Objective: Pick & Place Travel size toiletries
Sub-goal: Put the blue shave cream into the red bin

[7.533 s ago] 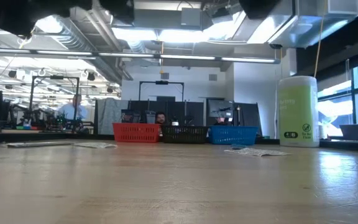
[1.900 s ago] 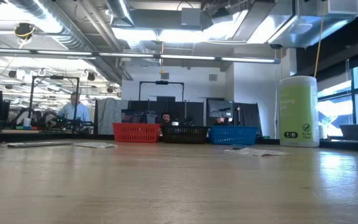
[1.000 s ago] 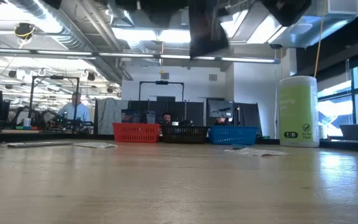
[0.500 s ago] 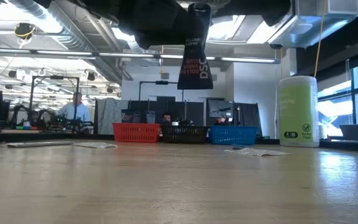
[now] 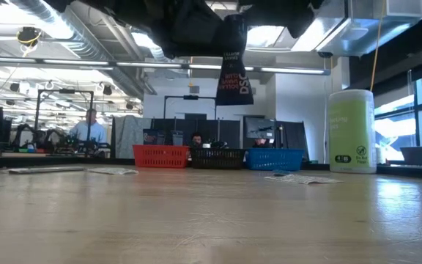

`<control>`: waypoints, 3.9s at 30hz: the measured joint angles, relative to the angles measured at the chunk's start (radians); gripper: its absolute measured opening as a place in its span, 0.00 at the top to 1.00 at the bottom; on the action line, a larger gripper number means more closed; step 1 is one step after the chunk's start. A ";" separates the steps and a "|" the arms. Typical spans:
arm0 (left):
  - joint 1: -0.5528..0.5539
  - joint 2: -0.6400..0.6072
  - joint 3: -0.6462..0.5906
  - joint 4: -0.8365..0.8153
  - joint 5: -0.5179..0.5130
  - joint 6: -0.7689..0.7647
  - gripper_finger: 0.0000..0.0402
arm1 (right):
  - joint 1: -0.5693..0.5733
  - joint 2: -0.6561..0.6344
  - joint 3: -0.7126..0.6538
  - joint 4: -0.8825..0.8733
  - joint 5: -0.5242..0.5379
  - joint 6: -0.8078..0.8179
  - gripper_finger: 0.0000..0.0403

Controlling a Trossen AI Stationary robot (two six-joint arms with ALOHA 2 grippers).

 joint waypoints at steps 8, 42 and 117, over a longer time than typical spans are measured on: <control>0.009 0.000 0.001 0.060 0.086 0.002 0.64 | -0.012 0.001 0.000 -0.003 -0.035 -0.019 0.43; 0.009 0.000 0.001 0.093 0.092 0.028 0.64 | -0.031 0.001 0.000 0.003 -0.038 -0.041 0.65; 0.004 -0.001 -0.240 1.022 0.316 0.272 0.64 | 0.041 -0.143 0.000 0.509 -0.140 -0.511 0.66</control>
